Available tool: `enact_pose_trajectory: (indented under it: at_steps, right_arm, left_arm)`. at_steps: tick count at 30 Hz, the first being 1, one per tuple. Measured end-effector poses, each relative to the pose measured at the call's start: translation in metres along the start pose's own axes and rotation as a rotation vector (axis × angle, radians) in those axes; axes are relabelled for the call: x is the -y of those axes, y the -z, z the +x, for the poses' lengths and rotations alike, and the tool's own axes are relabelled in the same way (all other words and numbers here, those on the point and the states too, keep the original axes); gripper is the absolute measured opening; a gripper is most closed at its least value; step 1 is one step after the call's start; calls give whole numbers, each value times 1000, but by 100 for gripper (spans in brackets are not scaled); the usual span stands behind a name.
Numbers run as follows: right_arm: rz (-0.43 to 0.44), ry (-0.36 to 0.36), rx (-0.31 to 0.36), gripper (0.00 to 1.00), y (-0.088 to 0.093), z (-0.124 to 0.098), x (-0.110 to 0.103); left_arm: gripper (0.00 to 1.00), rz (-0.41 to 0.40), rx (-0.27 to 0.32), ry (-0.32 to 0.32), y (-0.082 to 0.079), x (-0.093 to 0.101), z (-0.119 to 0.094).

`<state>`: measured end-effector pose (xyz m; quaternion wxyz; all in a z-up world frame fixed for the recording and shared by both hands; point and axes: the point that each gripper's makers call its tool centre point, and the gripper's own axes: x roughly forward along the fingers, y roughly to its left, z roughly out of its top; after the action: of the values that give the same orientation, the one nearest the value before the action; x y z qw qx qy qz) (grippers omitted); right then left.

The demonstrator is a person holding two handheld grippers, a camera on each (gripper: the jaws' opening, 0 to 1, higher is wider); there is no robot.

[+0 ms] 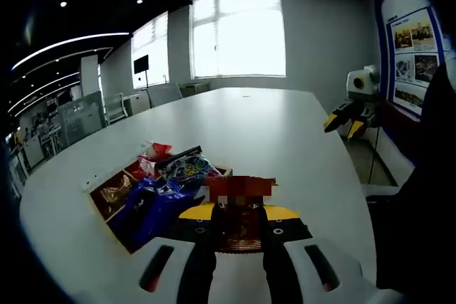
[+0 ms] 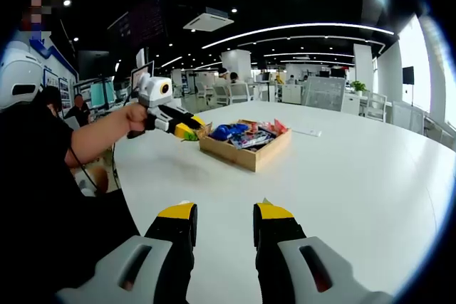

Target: Pick up the scattered marshmallows, QQ candies, Oreo cookies, and mixed nuts on the table and sort them into separate containers

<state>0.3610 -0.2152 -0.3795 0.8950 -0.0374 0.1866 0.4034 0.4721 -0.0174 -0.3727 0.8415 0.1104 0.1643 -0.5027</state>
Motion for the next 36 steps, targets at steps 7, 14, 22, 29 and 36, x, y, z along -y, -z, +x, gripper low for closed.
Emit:
enact_pose_trajectory:
  at_steps: [7,14,22,29,36]
  right_arm:
    - [3,0,-2,28,1,0,-1]
    - [5,-3,-5,28,2,1,-1]
    - [4,3,-4,28,1,0,1]
    - [5,8,-4,28,1,-2,4]
    - [6,8,-5,28,1,-2,7]
  left_arm:
    - [27,-4,16,-5,-9,-6,-5]
    - [27,-22,27,-13,-14,-15,-5]
    - [27,-18,15,-19,-19,-23,-4]
    - [27,-11,13,-37,-27,-34,0]
    - [27,-21,10,-57,-28,-47,3]
